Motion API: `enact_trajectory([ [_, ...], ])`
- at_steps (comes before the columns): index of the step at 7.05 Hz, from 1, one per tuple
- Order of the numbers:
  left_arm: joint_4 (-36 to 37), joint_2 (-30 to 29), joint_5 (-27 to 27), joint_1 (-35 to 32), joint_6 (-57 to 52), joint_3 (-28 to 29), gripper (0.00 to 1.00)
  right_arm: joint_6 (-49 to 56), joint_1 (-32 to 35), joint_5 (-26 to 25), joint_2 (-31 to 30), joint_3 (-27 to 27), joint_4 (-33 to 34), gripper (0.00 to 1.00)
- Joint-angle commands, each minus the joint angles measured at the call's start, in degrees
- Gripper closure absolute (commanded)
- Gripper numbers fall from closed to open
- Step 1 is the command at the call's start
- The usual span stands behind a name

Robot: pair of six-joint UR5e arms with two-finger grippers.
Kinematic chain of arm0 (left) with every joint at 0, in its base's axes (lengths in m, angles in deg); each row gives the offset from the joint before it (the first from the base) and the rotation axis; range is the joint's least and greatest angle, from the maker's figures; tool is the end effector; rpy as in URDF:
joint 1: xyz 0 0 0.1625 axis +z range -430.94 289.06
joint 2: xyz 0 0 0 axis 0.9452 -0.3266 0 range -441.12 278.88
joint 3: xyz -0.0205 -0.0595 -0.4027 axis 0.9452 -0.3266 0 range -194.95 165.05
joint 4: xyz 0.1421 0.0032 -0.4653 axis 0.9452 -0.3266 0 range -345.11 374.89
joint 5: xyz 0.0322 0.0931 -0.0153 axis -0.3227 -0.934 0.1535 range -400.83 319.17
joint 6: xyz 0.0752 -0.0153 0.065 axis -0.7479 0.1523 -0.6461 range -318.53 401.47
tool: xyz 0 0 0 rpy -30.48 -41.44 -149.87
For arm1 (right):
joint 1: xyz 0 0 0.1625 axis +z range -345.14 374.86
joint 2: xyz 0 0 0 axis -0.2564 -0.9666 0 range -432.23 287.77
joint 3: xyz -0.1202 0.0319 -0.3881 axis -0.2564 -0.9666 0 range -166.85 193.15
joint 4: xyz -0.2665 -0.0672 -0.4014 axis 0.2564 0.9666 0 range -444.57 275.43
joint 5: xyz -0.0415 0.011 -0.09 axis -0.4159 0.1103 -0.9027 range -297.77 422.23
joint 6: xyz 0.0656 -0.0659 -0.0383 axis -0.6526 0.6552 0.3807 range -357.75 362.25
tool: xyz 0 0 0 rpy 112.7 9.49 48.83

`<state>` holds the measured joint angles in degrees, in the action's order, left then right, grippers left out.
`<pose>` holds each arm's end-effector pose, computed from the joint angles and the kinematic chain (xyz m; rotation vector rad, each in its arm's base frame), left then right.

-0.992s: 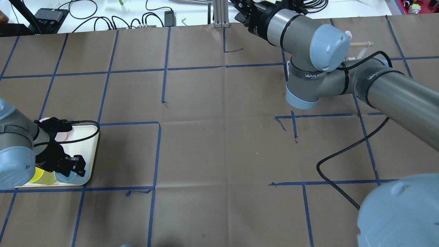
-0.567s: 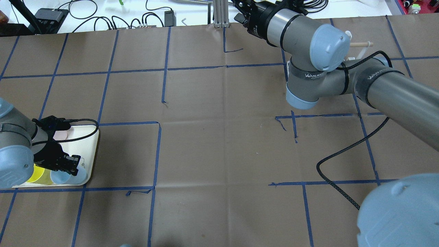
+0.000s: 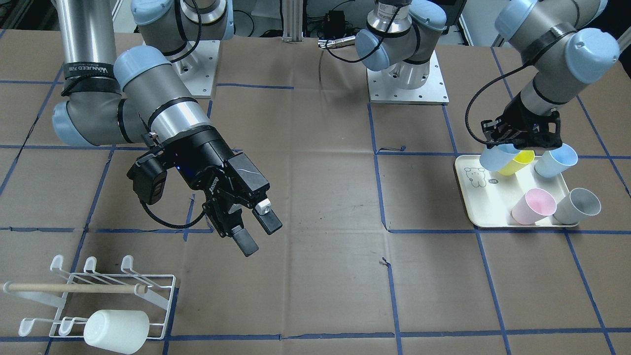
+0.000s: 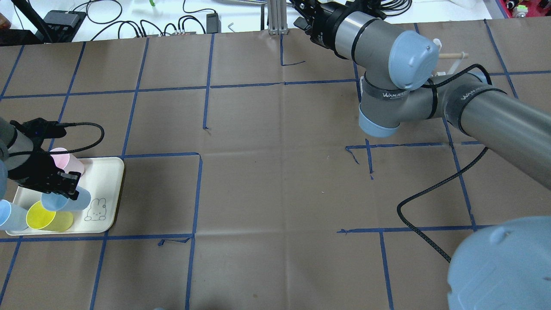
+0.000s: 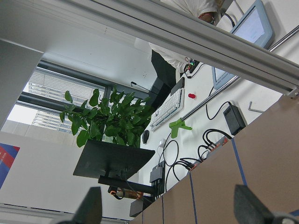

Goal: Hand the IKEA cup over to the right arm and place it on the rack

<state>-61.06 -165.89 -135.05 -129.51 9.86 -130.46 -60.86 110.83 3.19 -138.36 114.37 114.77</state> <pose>0.1480 -0.4838 0.2956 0.0113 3.1290 0.2059 0.2525 -0.6349 0.3388 0.5453 1.8144 -0.8648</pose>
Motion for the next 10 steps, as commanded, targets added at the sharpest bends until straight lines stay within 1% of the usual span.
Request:
enact_trajectory([
  [1,-15.7,-1.4,0.4,-2.8,1.4,16.4,1.00,0.1,-0.1,0.0,0.1,0.0,0.0,0.00],
  [2,-16.3,-3.2,0.6,-3.0,1.3,20.0,1.00,0.0,-0.1,0.0,0.1,0.0,0.0,0.00],
  [3,-15.7,-4.3,2.3,-3.4,0.9,21.6,1.00,0.1,-0.1,0.0,0.1,0.0,0.0,0.00],
  [4,-13.9,-3.8,9.8,-3.8,0.8,22.0,1.00,0.0,-0.2,0.0,0.1,-0.1,0.0,0.00],
  [5,-9.3,-3.5,17.1,-4.1,-0.9,22.1,1.00,0.1,-0.4,0.0,0.2,0.0,0.0,0.00],
  [6,-1.5,-3.6,26.4,-4.1,-1.4,20.8,1.00,0.1,-0.6,-0.1,0.2,0.0,0.0,0.00],
  [7,6.5,-4.3,37.4,-4.2,-1.5,19.6,1.00,0.1,-0.8,-0.5,0.2,0.0,-0.2,0.00],
  [8,12.3,-5.0,43.9,-4.4,-1.5,18.1,1.00,0.0,-0.8,-0.6,-0.1,0.2,-0.7,0.00],
  [9,20.5,-6.0,49.9,-5.7,-2.6,15.5,1.00,-0.1,-0.9,-0.6,-0.7,1.2,-0.8,0.00],
  [10,30.2,-7.7,54.2,-7.4,-2.9,12.4,1.00,-3.7,-1.2,-0.9,-1.5,3.4,-0.7,0.00],
])
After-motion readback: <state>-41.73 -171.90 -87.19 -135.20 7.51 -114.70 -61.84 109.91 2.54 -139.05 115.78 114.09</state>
